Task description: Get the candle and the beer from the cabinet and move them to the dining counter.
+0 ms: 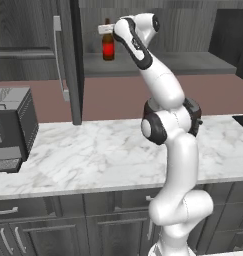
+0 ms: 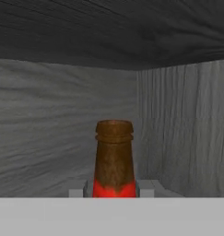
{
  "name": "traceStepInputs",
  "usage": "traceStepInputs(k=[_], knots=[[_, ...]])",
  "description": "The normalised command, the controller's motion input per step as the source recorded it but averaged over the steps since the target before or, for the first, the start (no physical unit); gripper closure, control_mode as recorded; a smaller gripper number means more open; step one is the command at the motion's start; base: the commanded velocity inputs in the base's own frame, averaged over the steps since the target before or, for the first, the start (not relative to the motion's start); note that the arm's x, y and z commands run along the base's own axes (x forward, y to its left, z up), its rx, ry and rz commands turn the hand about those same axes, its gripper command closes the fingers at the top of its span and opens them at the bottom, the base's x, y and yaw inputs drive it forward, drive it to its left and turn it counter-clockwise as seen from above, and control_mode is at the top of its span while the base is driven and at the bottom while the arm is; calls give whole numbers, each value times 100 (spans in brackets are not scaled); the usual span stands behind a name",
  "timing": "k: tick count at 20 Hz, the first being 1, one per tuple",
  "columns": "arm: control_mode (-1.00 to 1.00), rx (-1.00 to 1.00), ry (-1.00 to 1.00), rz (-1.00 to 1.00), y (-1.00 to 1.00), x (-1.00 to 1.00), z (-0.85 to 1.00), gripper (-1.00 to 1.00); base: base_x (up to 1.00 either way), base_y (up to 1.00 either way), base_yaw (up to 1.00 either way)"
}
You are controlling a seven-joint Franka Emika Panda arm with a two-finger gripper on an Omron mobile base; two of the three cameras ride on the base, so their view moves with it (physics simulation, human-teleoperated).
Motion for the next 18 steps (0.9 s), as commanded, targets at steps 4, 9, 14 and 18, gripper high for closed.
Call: traceStepInputs(k=[4, 9, 14, 18], knots=[[-100, 0, -3, 0, -55, -39, -1, 100, 0, 0, 0], [-100, 0, -8, 0, -51, -46, -21, 100, 0, 0, 0], [-100, 0, -13, -3, -28, -51, -50, 100, 0, 0, 0], [-100, 0, -16, -7, -24, -67, -33, 100, 0, 0, 0]])
